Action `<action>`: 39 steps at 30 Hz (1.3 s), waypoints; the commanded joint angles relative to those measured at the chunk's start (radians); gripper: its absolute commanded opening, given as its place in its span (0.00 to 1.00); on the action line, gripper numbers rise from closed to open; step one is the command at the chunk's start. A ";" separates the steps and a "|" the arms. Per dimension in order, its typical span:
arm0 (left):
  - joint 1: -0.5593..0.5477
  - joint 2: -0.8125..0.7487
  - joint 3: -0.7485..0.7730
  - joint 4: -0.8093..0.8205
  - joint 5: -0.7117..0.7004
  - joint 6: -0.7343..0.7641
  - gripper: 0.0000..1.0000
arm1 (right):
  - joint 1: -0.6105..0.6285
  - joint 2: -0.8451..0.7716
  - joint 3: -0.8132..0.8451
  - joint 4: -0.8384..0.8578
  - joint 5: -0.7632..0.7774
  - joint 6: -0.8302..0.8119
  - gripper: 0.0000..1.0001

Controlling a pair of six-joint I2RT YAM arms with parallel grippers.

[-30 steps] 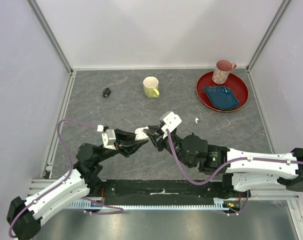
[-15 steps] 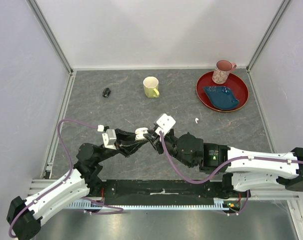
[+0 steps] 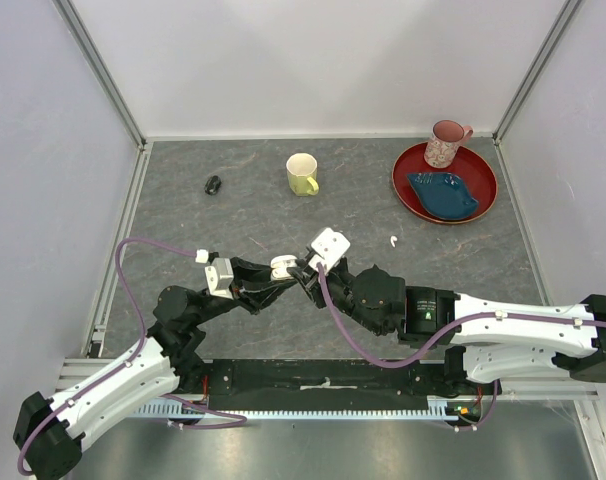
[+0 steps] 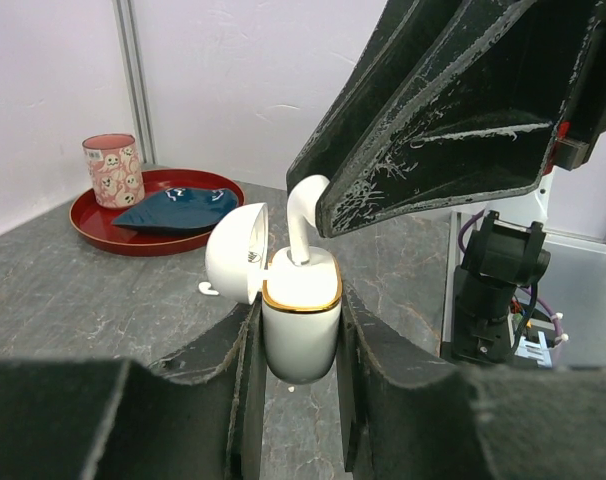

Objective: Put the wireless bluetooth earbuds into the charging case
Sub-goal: Place the earbud in the charging case.

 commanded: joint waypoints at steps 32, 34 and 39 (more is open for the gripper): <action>0.004 -0.028 0.015 0.061 -0.062 0.018 0.02 | 0.002 0.017 0.098 -0.102 0.044 0.136 0.64; 0.002 -0.028 0.015 0.062 -0.061 0.016 0.02 | 0.001 0.005 0.097 -0.081 0.067 0.159 0.75; 0.002 -0.032 0.012 0.062 -0.061 0.010 0.02 | -0.016 -0.043 0.097 -0.032 0.086 0.205 0.94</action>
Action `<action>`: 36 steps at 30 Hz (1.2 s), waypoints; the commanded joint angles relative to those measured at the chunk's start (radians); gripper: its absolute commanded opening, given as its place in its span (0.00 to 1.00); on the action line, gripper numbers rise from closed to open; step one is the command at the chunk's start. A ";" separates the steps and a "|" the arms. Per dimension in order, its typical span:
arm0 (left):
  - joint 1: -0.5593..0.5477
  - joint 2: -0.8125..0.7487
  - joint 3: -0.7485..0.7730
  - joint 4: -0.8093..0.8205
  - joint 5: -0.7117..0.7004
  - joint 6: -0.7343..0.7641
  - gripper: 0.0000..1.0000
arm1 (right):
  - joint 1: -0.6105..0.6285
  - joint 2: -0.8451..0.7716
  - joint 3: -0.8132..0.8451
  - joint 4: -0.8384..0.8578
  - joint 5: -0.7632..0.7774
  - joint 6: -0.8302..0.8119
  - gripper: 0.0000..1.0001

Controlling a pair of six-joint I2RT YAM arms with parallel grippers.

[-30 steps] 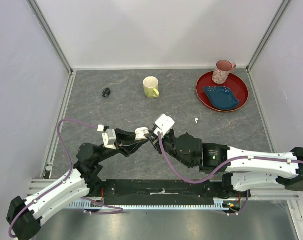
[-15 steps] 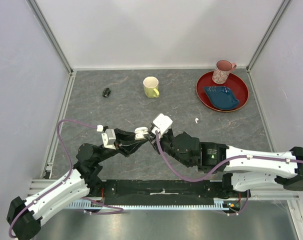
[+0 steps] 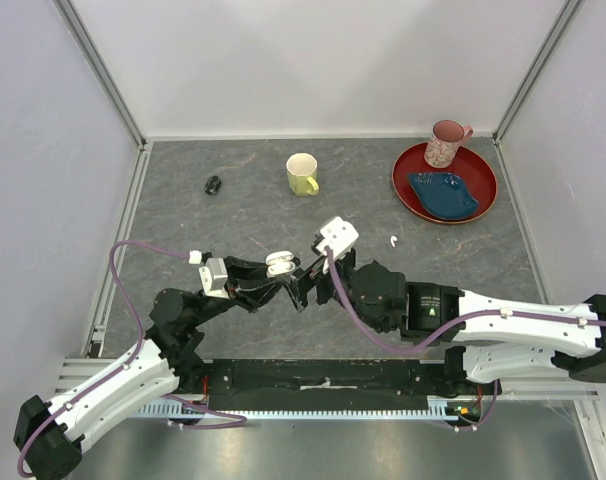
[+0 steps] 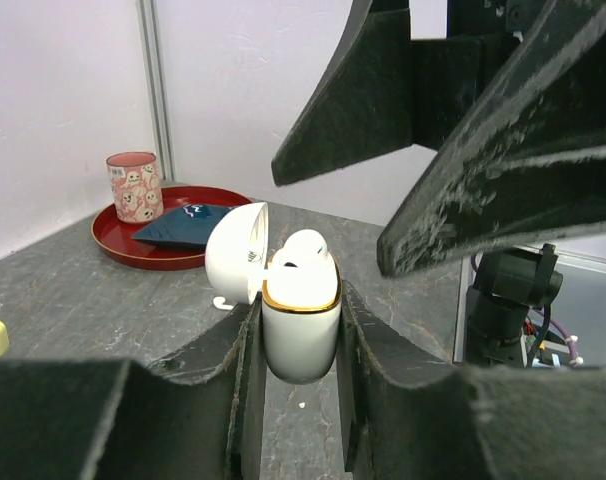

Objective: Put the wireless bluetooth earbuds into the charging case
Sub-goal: Place the earbud in the charging case, then pick up the earbud from the center of the board.

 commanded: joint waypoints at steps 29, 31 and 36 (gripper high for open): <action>0.008 0.049 0.174 -0.061 -0.066 0.154 0.02 | -0.626 -0.181 -0.060 -0.322 -0.207 0.529 0.98; 0.028 0.093 0.200 -0.037 -0.028 0.156 0.02 | -0.631 -0.192 -0.072 -0.334 -0.204 0.531 0.98; 0.112 0.242 0.212 0.141 0.063 0.087 0.02 | -0.643 -0.218 -0.085 -0.363 -0.184 0.526 0.98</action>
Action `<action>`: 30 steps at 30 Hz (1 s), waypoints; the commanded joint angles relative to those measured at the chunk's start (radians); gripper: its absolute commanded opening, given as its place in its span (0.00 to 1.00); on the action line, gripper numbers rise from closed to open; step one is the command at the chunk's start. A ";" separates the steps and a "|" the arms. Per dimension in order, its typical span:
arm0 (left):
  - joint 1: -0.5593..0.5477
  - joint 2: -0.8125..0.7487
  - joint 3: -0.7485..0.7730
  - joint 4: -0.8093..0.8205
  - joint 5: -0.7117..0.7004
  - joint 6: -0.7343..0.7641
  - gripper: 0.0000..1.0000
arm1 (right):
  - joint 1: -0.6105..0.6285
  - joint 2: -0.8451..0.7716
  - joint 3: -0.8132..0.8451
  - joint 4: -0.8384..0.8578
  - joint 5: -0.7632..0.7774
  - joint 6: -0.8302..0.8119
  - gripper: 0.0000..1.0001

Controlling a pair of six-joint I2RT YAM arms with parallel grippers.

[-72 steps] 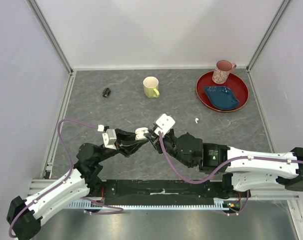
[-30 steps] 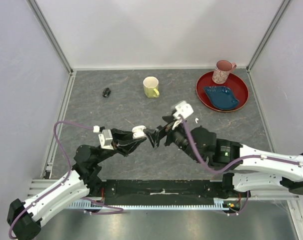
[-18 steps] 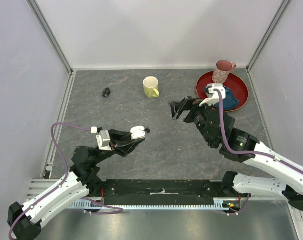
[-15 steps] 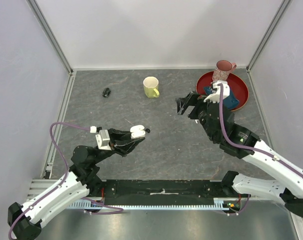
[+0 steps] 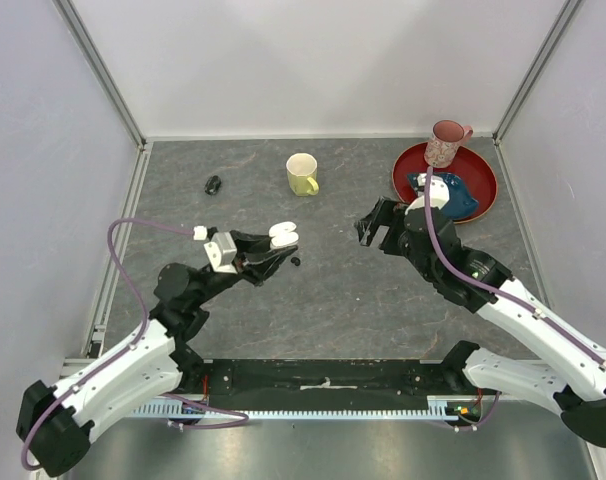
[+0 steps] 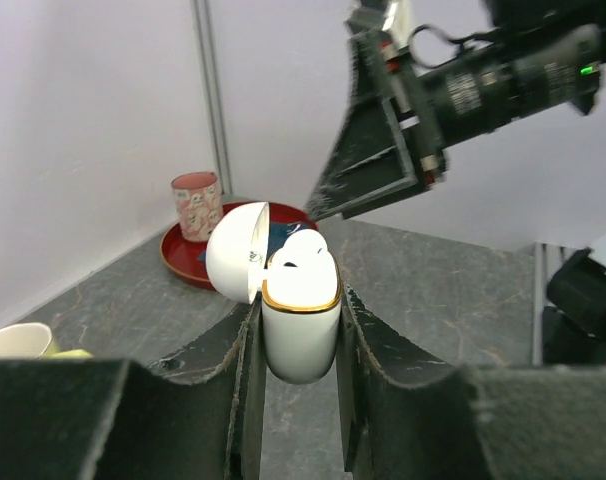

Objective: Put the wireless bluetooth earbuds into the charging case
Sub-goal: Pick up the earbud from the center of the board.

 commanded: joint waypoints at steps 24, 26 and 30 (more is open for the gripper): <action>0.140 0.032 0.005 0.200 0.012 0.029 0.02 | -0.045 0.121 0.072 -0.075 0.052 -0.052 0.98; 0.138 0.009 -0.001 0.180 0.010 0.034 0.02 | -0.067 0.120 0.052 -0.081 0.058 -0.055 0.98; 0.138 -0.038 -0.001 0.118 0.030 0.043 0.02 | -0.114 0.131 0.008 -0.086 0.057 -0.070 0.98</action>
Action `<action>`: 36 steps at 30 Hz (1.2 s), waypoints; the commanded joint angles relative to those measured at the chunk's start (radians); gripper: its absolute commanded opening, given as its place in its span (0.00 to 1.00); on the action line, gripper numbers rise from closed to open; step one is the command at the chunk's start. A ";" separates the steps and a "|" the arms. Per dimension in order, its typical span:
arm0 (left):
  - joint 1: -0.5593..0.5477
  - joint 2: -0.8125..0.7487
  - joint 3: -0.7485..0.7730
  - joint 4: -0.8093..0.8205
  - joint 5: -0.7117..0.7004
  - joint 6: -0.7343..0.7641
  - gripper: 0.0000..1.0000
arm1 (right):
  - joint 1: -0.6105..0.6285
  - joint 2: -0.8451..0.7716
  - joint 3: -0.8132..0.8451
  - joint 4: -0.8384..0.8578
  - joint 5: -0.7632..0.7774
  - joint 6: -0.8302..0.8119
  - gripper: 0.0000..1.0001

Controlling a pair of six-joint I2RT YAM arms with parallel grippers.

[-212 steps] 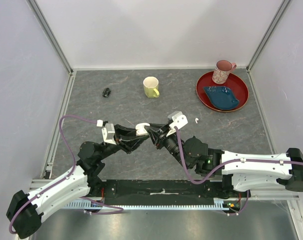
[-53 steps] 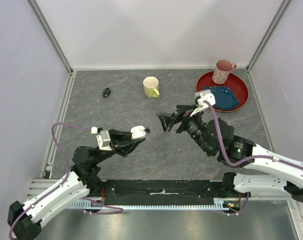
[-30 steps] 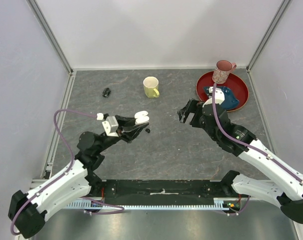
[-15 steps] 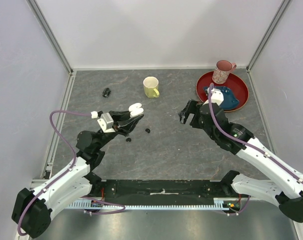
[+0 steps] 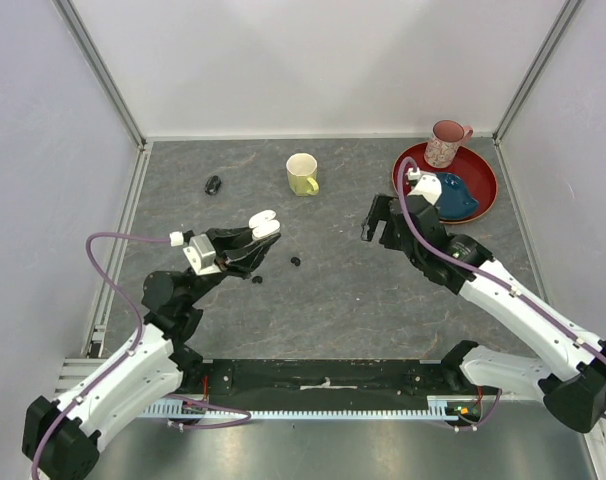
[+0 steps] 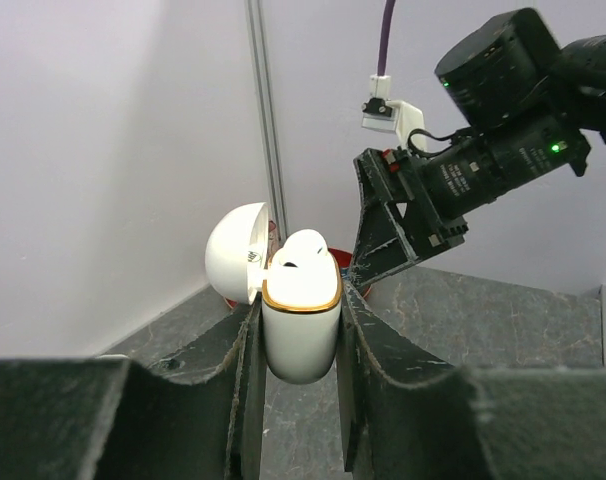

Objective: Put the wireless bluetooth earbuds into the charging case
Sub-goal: Pick up the earbud from the center of the board.

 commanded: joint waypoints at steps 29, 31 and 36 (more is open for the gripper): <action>-0.001 -0.141 -0.083 -0.001 0.037 -0.030 0.02 | -0.403 0.481 -0.012 0.163 -0.238 -0.071 0.69; -0.002 -0.140 -0.083 0.000 0.034 -0.030 0.02 | -0.408 0.510 0.008 0.166 -0.247 -0.072 0.65; -0.004 -0.137 -0.083 -0.001 0.037 -0.030 0.02 | -0.405 0.581 0.048 0.175 -0.241 -0.060 0.61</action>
